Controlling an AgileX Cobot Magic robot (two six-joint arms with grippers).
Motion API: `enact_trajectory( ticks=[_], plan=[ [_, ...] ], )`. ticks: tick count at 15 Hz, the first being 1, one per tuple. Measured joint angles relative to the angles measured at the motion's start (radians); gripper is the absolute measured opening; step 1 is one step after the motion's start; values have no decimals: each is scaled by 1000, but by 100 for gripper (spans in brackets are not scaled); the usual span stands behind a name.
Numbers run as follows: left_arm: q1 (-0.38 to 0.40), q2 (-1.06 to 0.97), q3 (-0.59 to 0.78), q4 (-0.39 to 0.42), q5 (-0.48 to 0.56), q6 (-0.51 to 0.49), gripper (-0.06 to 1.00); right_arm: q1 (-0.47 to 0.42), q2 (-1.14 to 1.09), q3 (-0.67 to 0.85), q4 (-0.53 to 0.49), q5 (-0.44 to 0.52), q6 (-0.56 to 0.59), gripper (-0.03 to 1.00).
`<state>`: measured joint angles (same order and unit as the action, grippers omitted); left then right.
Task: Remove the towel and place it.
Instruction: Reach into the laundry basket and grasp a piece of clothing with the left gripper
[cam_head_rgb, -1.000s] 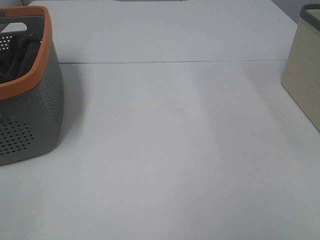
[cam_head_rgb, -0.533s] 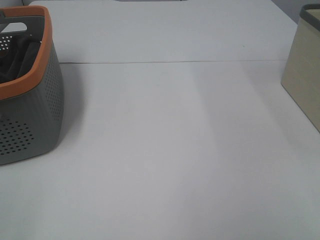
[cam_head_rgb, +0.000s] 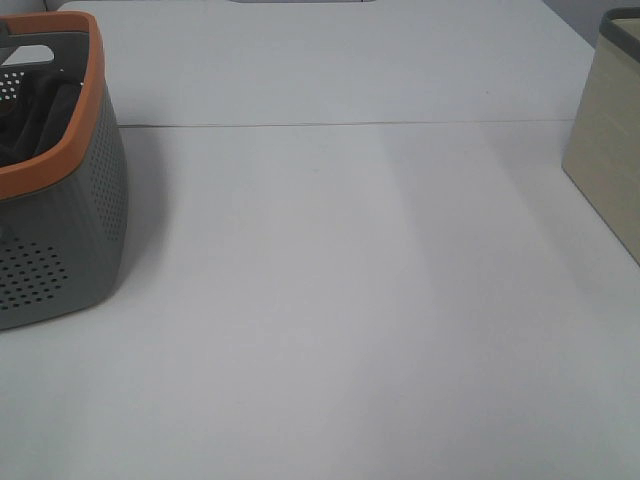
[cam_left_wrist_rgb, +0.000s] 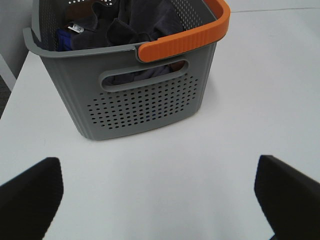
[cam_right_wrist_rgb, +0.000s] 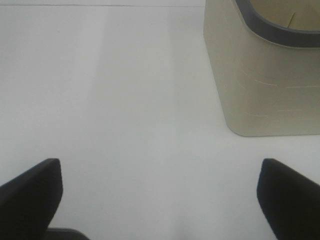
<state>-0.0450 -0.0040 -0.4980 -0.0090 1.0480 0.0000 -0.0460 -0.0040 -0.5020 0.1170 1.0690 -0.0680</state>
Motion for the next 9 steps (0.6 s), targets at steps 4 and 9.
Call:
enact_trajectory(
  ticks=[4, 9],
  plan=[
    [0, 0, 0, 0, 0, 0, 98, 0, 0, 0, 0, 0, 0, 96],
    [0, 12, -8, 0, 11, 0, 98, 0, 0, 0, 0, 0, 0, 96]
  ],
)
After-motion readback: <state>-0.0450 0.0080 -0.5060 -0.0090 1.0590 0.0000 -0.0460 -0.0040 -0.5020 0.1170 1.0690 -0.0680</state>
